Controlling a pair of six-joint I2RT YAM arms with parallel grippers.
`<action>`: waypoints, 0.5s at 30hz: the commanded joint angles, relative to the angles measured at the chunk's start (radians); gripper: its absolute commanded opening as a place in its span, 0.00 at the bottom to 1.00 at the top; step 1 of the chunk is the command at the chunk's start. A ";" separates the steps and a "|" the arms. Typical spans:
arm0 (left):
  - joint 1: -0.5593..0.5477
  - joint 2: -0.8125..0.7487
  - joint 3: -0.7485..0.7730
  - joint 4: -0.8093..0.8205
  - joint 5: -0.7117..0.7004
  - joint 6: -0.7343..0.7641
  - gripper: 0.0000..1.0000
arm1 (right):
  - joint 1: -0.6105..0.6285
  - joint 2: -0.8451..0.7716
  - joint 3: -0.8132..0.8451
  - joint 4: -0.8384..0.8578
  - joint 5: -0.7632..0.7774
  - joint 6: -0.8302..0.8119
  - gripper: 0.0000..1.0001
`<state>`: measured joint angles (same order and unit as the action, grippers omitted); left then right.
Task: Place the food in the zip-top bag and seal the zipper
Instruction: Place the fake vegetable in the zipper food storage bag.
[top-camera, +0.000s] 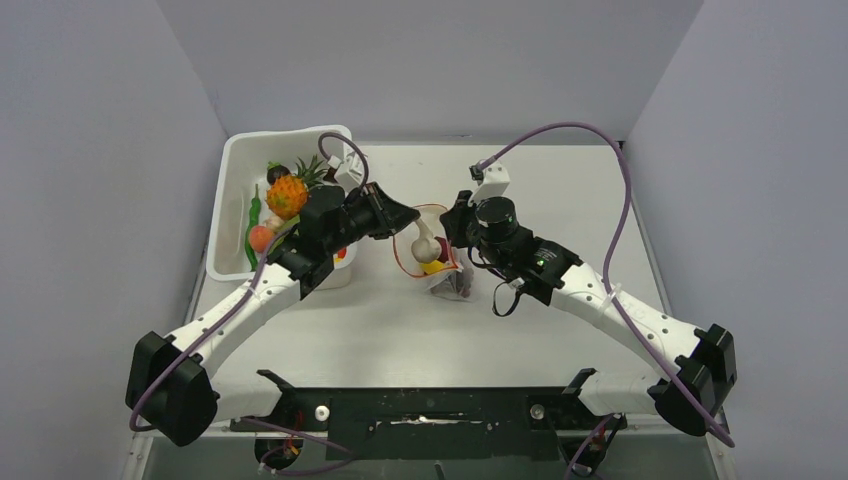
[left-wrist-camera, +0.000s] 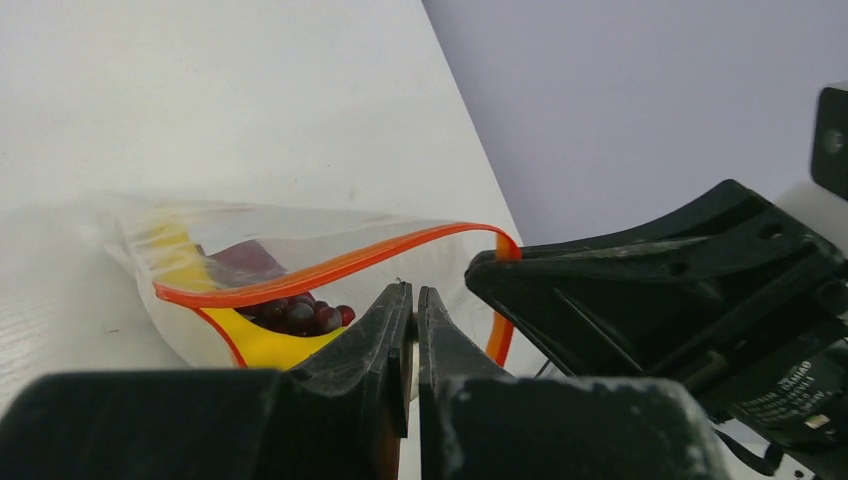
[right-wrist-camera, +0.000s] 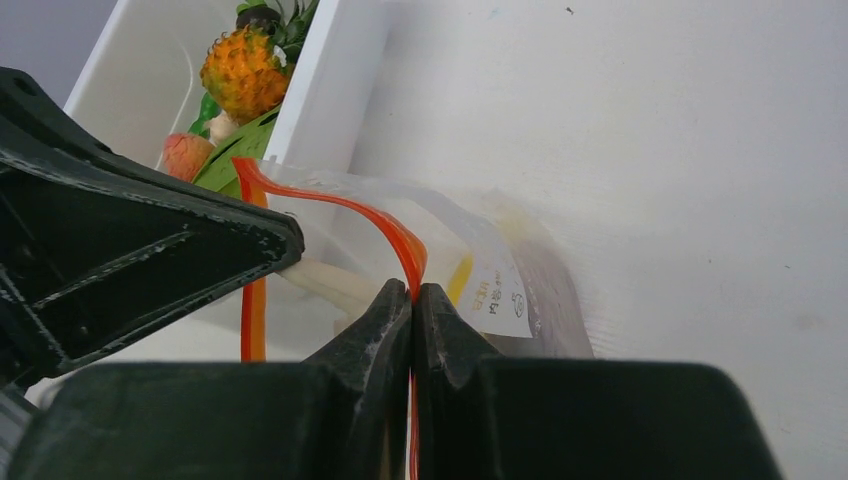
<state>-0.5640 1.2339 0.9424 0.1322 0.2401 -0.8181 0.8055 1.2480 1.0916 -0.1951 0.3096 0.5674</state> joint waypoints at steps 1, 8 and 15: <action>-0.007 0.013 0.009 0.096 -0.027 0.033 0.02 | -0.004 -0.043 0.004 0.097 0.001 0.010 0.00; -0.008 0.003 0.031 0.062 -0.017 0.079 0.39 | -0.005 -0.054 -0.007 0.100 0.008 0.003 0.00; -0.008 -0.024 0.081 -0.067 -0.077 0.146 0.67 | -0.005 -0.070 -0.015 0.096 0.013 -0.003 0.00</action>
<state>-0.5682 1.2560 0.9451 0.1032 0.2104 -0.7364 0.8055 1.2427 1.0756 -0.1795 0.3096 0.5682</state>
